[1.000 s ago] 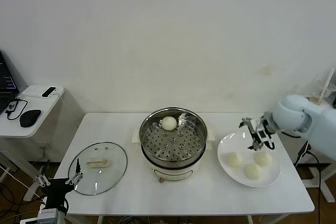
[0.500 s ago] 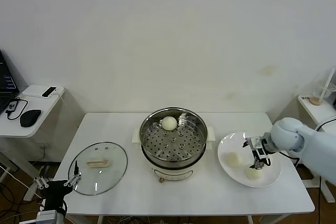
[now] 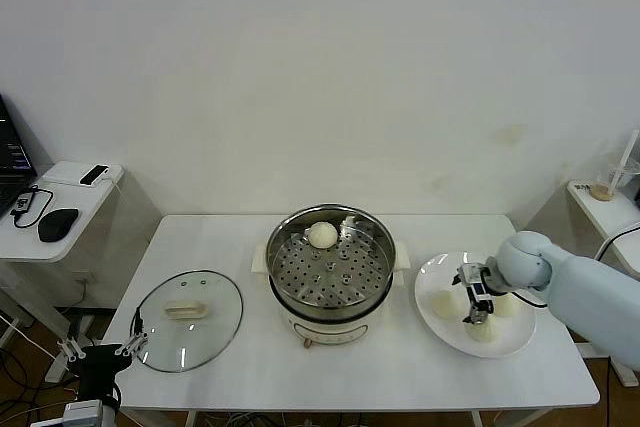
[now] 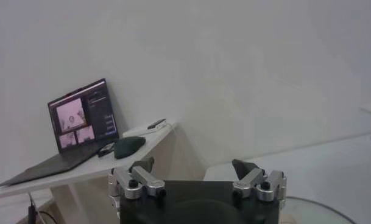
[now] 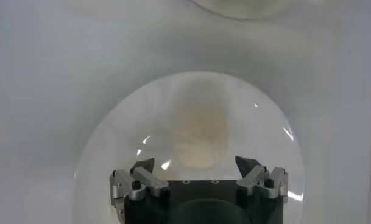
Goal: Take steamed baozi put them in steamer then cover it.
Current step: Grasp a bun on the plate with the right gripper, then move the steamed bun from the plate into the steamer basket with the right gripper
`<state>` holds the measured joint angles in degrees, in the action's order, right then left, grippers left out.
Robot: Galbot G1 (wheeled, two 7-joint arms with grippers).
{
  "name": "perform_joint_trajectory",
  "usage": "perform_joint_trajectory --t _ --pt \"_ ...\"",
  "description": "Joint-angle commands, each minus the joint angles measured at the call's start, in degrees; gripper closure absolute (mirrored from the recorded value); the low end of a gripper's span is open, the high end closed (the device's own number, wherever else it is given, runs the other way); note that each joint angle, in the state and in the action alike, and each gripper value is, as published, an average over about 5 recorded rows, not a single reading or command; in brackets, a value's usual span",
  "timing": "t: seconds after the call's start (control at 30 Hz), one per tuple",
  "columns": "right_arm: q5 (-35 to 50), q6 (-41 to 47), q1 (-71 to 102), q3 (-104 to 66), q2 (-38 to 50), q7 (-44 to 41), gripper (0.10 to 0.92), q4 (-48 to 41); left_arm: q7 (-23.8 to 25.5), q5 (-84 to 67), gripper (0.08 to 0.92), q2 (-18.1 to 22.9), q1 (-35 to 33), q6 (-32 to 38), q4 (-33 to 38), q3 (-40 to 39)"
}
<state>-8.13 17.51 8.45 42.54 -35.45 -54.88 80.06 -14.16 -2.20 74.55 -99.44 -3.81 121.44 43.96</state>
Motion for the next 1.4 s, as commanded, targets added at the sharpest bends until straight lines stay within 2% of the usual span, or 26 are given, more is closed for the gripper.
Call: perform_joint_trajectory --t 0.03,0.37,1.0,1.4 --pt "-0.2 -0.2 1.0 -0.7 -2.8 0.1 0.203 -2.6 0.0 0.0 0.177 0.0 0.0 0.0 -0.1 0.1" --pt "-1.0 0.5 0.9 -0.2 -3.8 -0.8 0.221 -3.4 0.0 0.0 0.177 0.3 -0.1 0.0 -0.1 0.1" --pt "-1.9 0.4 -0.3 0.5 -4.7 -2.2 0.413 -4.6 0.0 0.0 0.177 0.4 -0.4 0.0 0.5 0.3" --pt "4.1 1.3 -10.5 4.7 1.6 -4.1 0.442 1.6 -0.1 0.0 0.177 0.2 -0.4 0.1 0.6 0.1"
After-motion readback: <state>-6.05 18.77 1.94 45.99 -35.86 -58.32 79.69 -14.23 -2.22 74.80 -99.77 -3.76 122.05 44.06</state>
